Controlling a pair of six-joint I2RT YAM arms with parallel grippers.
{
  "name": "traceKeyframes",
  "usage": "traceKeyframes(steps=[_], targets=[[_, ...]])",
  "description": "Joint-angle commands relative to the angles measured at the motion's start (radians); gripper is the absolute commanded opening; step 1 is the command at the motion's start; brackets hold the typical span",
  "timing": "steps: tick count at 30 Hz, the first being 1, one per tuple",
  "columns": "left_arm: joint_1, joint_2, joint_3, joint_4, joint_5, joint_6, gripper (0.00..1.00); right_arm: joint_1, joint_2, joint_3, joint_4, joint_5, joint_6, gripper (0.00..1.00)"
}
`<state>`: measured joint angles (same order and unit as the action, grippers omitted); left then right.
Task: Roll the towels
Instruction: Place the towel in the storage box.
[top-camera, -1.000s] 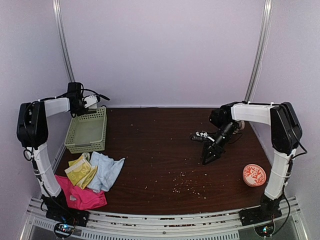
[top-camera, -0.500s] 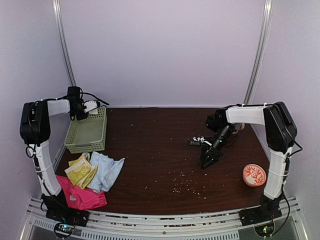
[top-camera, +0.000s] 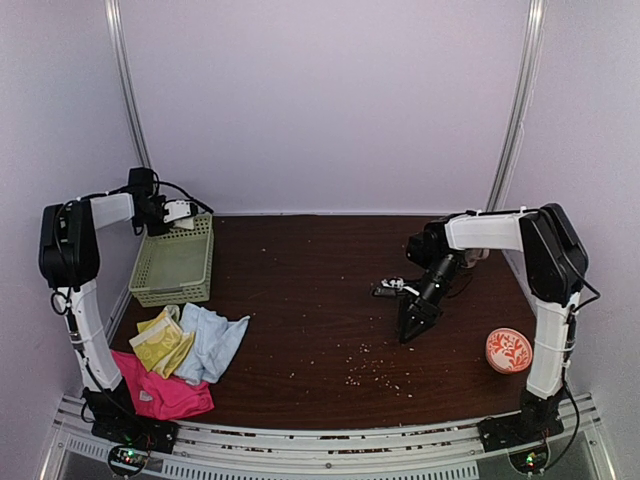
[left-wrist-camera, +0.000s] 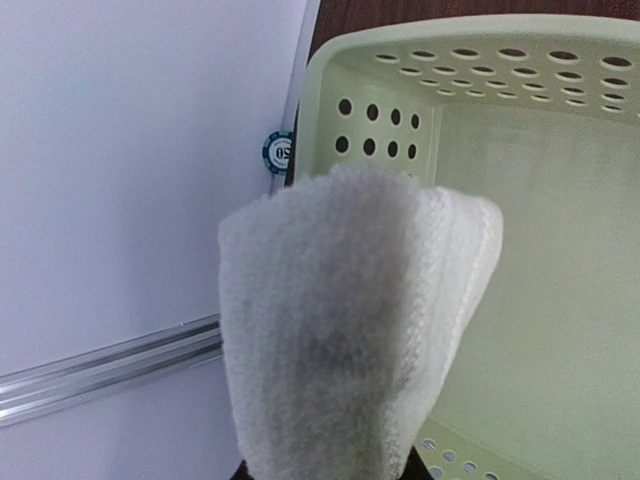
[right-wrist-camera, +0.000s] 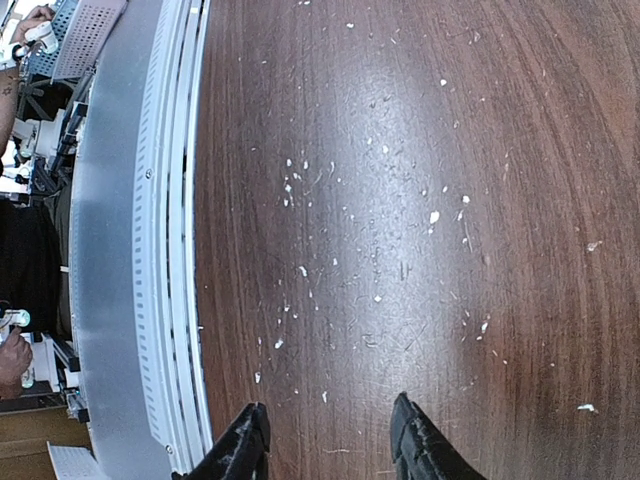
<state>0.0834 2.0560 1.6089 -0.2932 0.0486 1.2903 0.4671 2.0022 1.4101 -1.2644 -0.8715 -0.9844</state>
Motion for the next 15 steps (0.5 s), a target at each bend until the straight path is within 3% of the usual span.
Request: traceKeyframes(steps=[1, 12, 15], targets=[[0.002, 0.047, 0.054, -0.012, 0.048, 0.072, 0.00, 0.009, 0.014, 0.029, -0.016, -0.012, -0.002, 0.42], [-0.013, 0.090, 0.085, -0.012, 0.018, 0.106, 0.00, 0.010, 0.031, 0.040, -0.021, -0.011, 0.004, 0.42], [-0.022, 0.120, 0.084, 0.003, 0.017, 0.111, 0.11, 0.010, 0.030, 0.042, -0.022, -0.012, 0.006, 0.42]])
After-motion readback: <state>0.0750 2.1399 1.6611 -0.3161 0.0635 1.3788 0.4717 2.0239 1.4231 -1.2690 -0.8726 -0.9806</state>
